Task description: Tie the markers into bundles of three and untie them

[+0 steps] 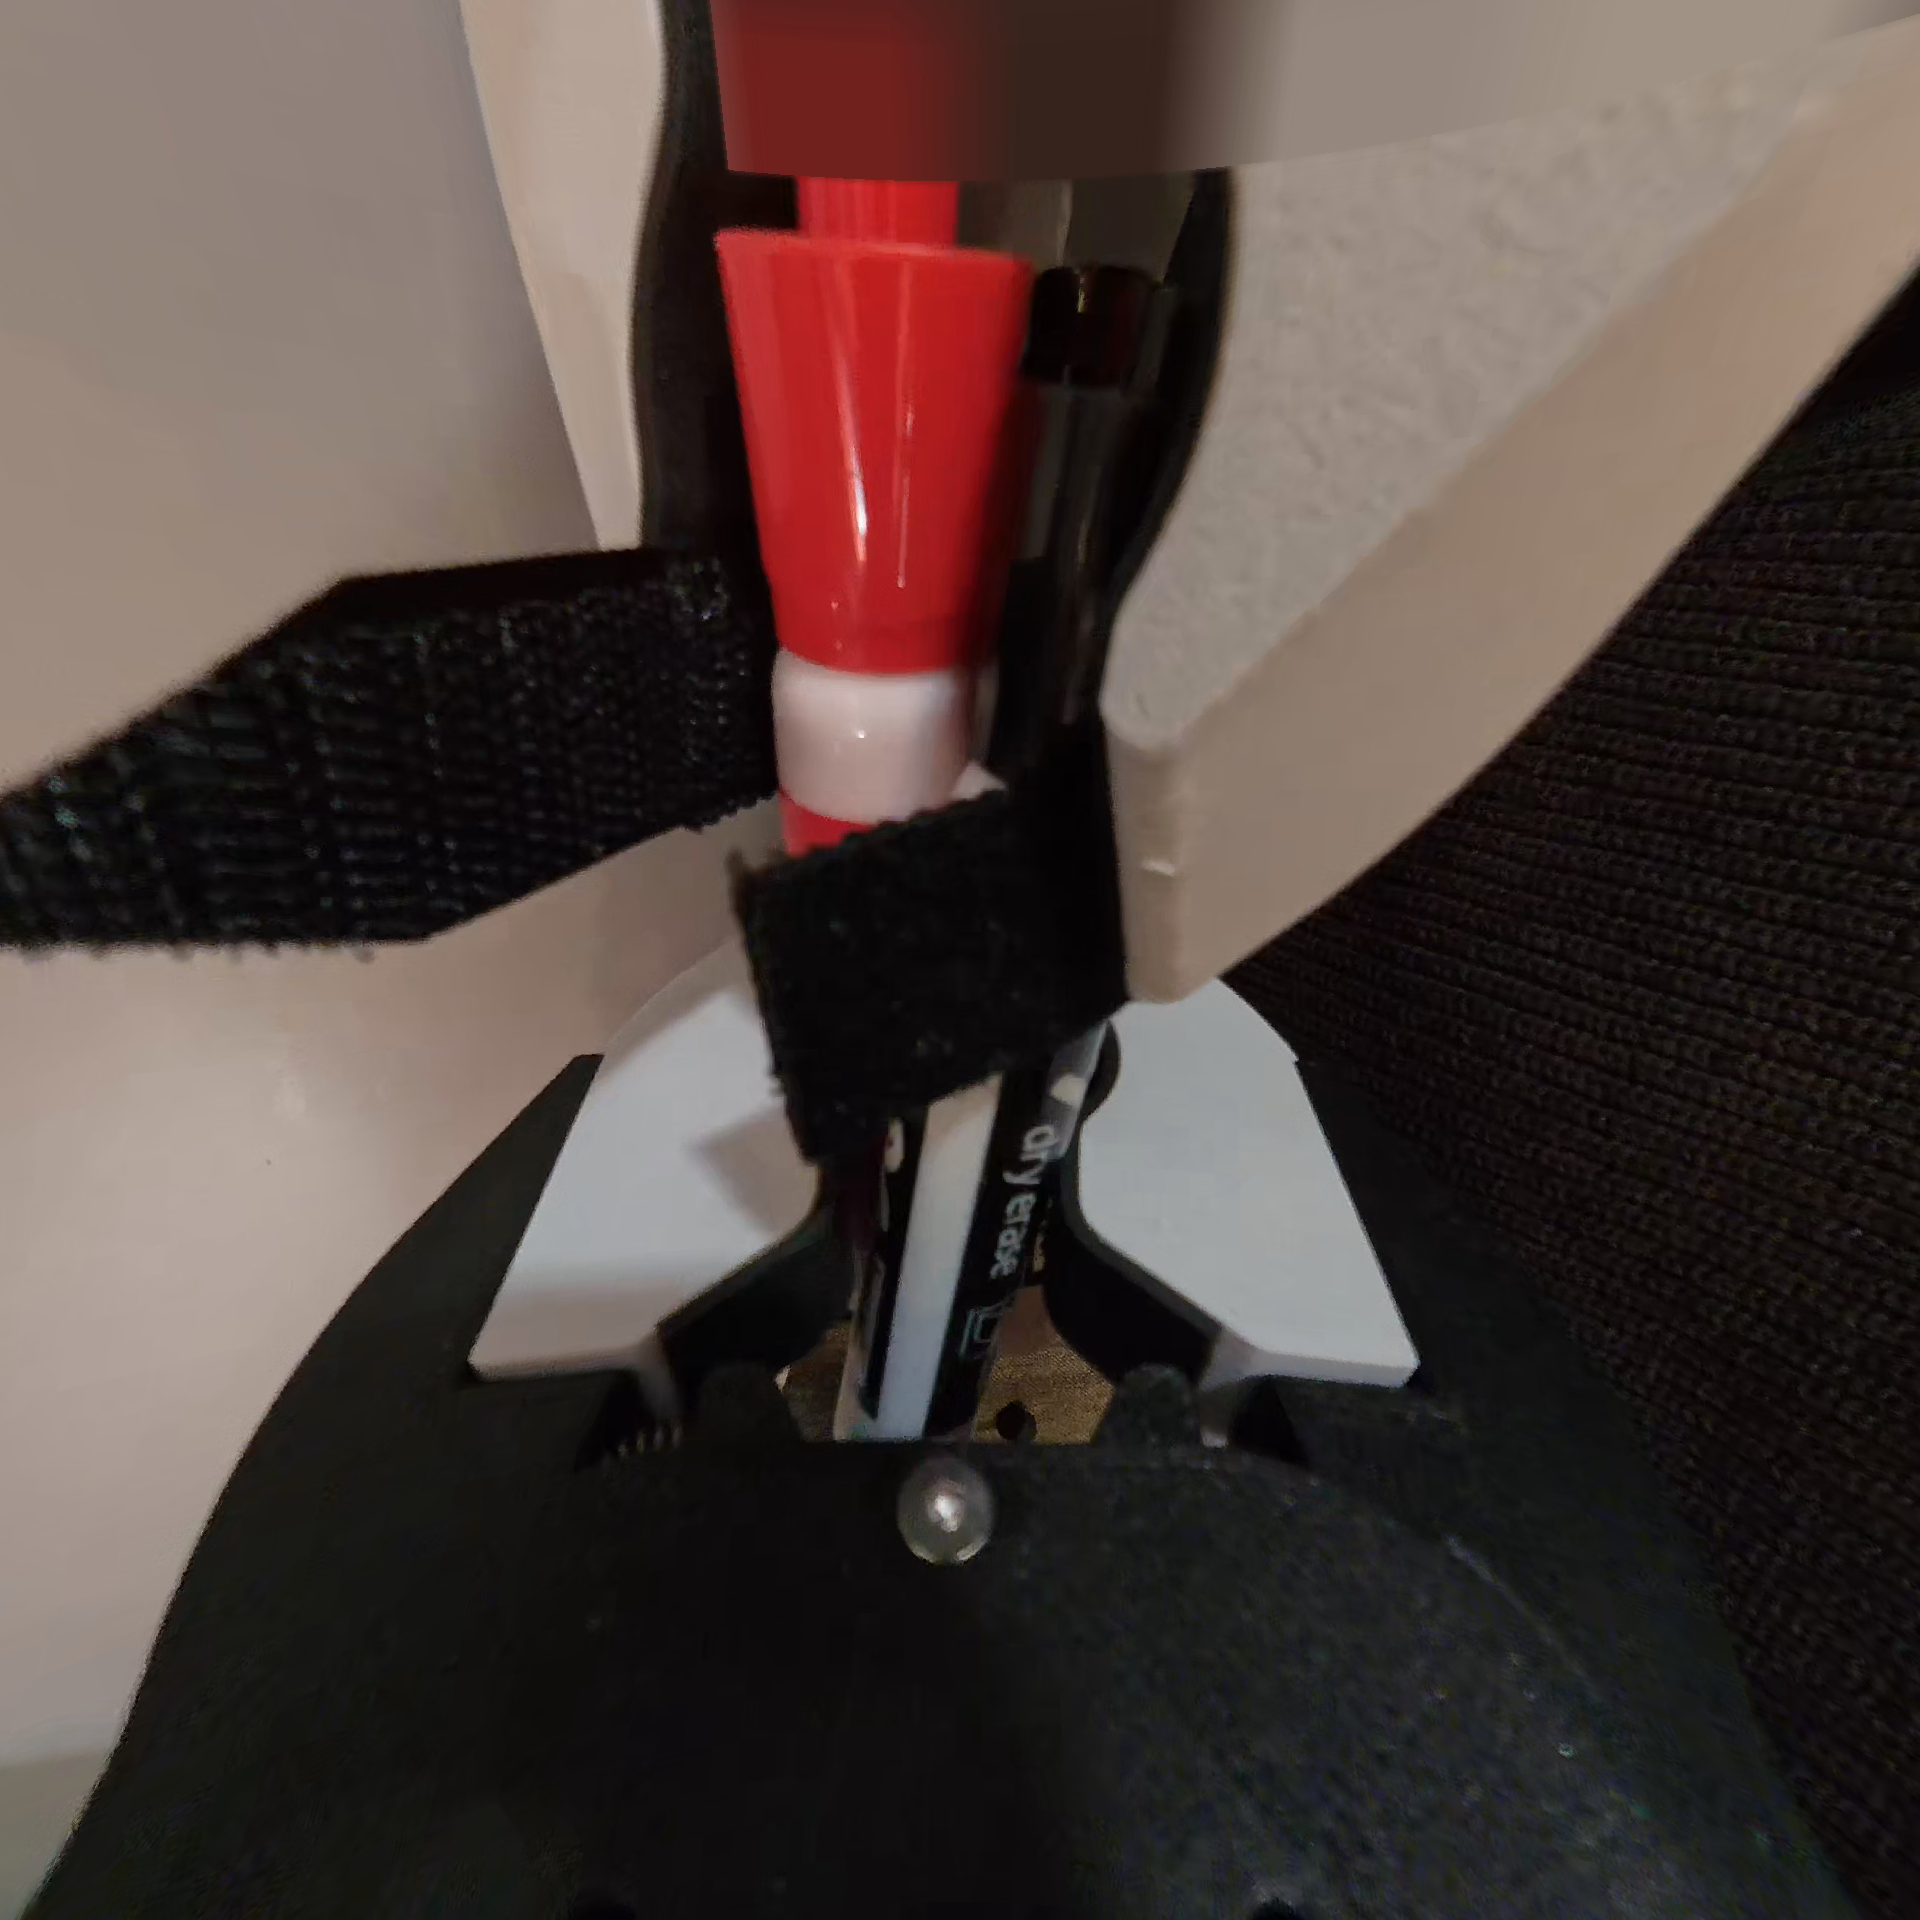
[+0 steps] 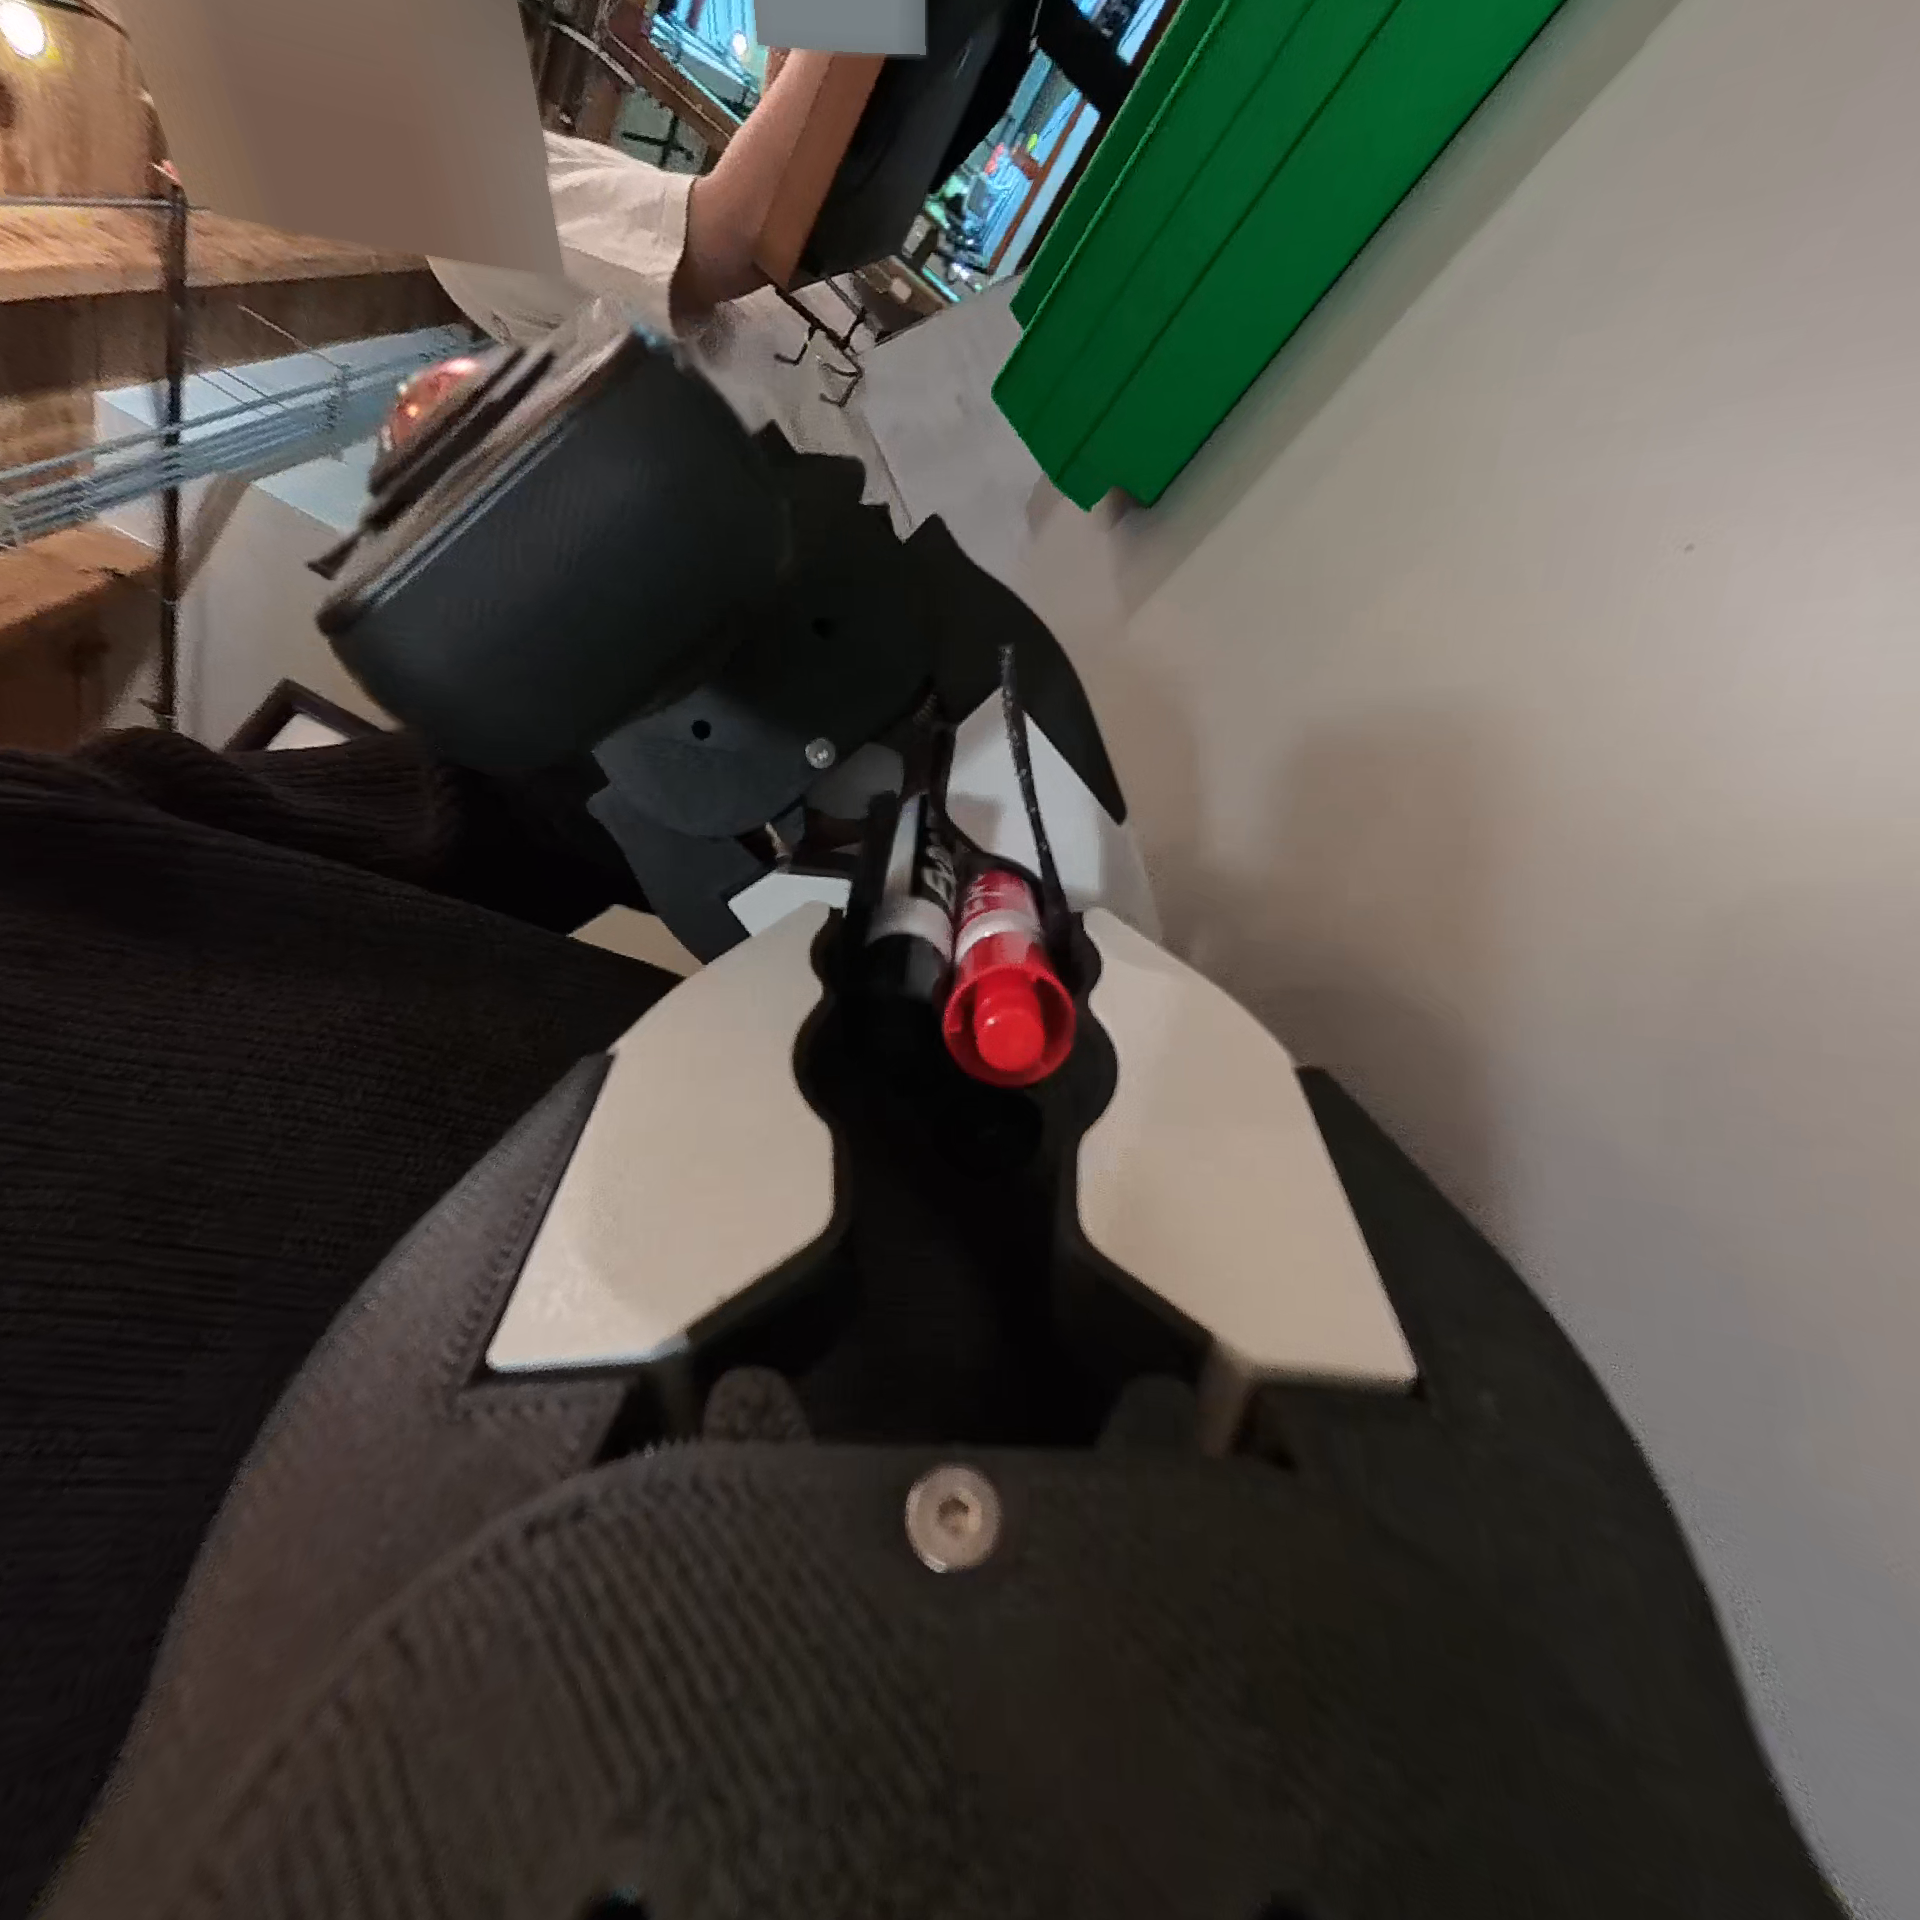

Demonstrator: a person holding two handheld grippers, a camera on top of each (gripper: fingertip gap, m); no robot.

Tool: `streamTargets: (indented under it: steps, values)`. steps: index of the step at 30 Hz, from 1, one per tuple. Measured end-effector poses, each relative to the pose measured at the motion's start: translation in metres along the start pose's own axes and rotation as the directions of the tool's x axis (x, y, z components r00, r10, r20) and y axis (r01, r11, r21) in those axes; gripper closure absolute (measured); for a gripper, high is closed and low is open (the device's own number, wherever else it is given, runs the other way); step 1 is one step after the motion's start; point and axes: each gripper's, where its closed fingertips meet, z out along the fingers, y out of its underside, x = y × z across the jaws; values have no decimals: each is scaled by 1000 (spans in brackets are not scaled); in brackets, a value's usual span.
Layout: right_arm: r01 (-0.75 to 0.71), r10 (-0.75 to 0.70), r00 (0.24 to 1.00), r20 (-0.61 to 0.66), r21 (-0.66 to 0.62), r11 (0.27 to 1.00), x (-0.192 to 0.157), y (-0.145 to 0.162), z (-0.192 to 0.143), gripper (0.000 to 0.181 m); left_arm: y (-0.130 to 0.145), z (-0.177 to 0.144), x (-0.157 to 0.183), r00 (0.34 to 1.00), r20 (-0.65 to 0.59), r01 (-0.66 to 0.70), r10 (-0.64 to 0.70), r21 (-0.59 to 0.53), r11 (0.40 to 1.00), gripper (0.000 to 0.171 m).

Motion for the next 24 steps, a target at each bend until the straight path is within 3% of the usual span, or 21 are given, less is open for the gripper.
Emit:
streamTargets:
  steps: [5,11,24]
  values:
    - [-15,15,1000,-5,-16,1000,1,1,0,142,0,1,0,1000,7,-1,1,0,1000,129]
    - [-30,31,999,10,-128,991,0,9,-2,142,0,5,5,1000,-8,-13,12,-15,1000,129]
    - [-75,78,997,16,-135,988,0,13,2,145,5,9,9,1000,-28,-14,14,-13,1000,129]
